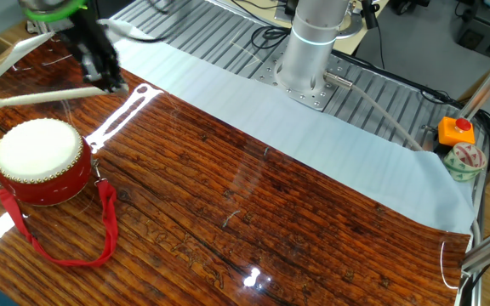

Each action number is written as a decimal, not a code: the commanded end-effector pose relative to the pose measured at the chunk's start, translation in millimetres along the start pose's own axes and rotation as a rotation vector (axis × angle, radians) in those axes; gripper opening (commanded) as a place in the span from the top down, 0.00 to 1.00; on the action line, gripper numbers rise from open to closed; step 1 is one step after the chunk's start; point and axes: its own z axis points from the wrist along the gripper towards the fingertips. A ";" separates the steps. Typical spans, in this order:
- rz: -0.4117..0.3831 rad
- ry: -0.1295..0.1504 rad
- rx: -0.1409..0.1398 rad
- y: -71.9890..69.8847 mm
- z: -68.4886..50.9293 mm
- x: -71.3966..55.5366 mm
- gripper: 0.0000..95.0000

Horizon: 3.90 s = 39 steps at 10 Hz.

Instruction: Play the drum

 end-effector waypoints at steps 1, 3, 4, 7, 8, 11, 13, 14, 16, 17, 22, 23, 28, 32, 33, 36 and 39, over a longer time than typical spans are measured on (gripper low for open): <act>-0.009 0.012 0.028 0.7 0.6 -1.0 1.00; -0.014 -0.037 0.027 1.3 2.5 -6.6 1.00; -0.022 -0.057 0.029 1.3 5.1 -12.1 1.00; -0.050 -0.065 0.022 1.2 13.9 -38.2 1.00; -0.057 -0.069 0.020 0.9 15.9 -43.5 1.00; -0.071 -0.058 0.014 -1.8 23.6 -63.8 1.00; -0.071 -0.048 0.009 -2.9 27.3 -71.5 1.00; -0.063 -0.043 0.005 -3.6 31.3 -76.4 1.00; -0.068 -0.051 0.000 -4.4 39.8 -81.1 1.00; -0.071 -0.059 -0.004 -4.9 44.3 -84.5 1.00; -0.071 -0.064 -0.018 -3.2 69.2 -93.1 1.00; -0.074 -0.067 -0.022 -3.0 73.4 -94.0 1.00; -0.075 -0.074 -0.055 -4.1 99.3 -97.7 1.00; -0.075 -0.074 -0.063 -4.5 107.1 -99.5 1.00; -0.076 -0.075 -0.064 -4.6 108.1 -99.8 1.00; -0.077 -0.036 -0.071 -4.5 110.2 -100.1 1.00; -0.079 -0.022 -0.070 -4.6 111.6 -100.4 1.00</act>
